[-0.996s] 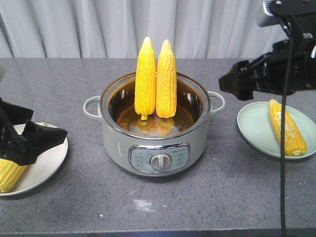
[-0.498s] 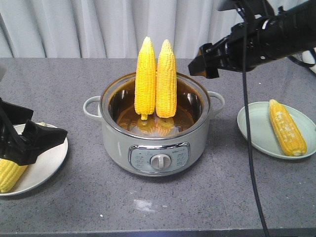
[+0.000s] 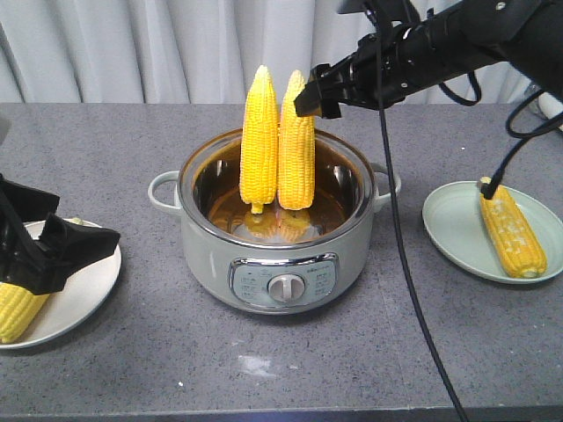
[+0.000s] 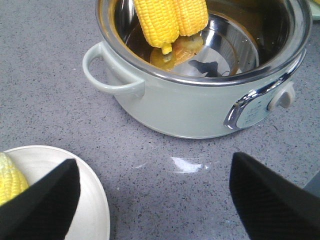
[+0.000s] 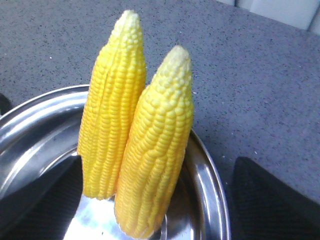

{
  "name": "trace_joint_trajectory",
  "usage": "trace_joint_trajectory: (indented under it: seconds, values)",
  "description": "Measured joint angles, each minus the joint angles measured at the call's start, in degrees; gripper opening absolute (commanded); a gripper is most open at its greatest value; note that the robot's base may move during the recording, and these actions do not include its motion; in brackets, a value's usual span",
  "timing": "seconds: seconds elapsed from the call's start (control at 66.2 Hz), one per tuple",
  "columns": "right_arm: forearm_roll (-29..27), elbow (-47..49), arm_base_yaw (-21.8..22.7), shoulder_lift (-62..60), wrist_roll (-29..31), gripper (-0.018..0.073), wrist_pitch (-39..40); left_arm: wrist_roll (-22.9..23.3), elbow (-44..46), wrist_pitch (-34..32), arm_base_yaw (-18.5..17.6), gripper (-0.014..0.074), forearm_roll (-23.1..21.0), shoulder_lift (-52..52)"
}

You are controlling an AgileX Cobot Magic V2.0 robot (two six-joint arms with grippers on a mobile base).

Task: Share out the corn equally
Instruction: 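Reach the right gripper over the pot and grasp an upright cob, then lift the cob out of the pot with the right gripper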

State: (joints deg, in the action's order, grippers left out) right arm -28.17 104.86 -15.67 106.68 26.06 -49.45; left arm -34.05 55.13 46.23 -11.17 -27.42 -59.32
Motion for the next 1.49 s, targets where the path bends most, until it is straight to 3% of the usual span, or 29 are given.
trace_joint_trajectory:
  seconds: [0.393, 0.785, 0.891, 1.495]
  values:
    - [-4.9, 4.2, 0.0, 7.7, 3.6, 0.0568, 2.3, -0.1, 0.0, 0.0, 0.0, 0.059, 0.0, 0.0]
    - [-7.4, 4.5, 0.0, 9.2, 7.1, 0.0253, 2.4, -0.1, 0.0, 0.0, 0.0, 0.059, 0.0, 0.0]
    - [-7.5, 4.5, 0.0, 9.2, 7.3, 0.0207, 2.4, -0.1, 0.0, 0.0, 0.0, 0.059, 0.0, 0.0]
    - [-6.9, 4.5, 0.0, 3.7, 7.3, 0.0203, 1.3, -0.1, 0.0, 0.0, 0.0, 0.059, 0.0, 0.0]
